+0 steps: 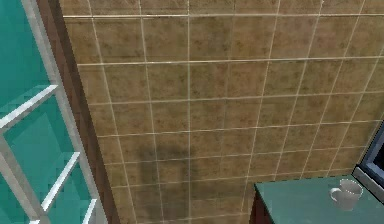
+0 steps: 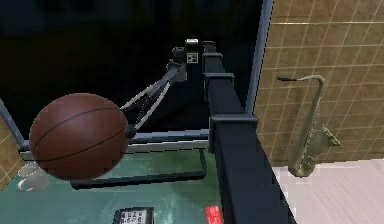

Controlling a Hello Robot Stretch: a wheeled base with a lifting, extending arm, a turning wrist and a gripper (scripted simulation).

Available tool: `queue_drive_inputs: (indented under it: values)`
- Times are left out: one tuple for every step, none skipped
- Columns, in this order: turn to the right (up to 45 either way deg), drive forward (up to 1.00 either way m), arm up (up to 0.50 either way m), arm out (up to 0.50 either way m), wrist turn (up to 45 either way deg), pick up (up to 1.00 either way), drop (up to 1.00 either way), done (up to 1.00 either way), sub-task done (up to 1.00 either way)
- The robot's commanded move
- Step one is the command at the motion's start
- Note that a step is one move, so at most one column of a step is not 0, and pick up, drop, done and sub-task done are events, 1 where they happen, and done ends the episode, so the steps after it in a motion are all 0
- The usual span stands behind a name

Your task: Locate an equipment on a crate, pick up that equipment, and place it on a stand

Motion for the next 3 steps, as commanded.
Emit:
queue_drive_inputs:
  values:
    - [0.0, 0.00, 0.00, 0.00, 45.0, 0.00, 0.00, 0.00, 0.00]
    - [0.0, 0.00, 0.00, 0.00, 45.0, 0.00, 0.00, 0.00, 0.00]
    - [0.0, 0.00, 0.00, 0.00, 0.0, 0.00, 1.00, 0.00, 0.00]
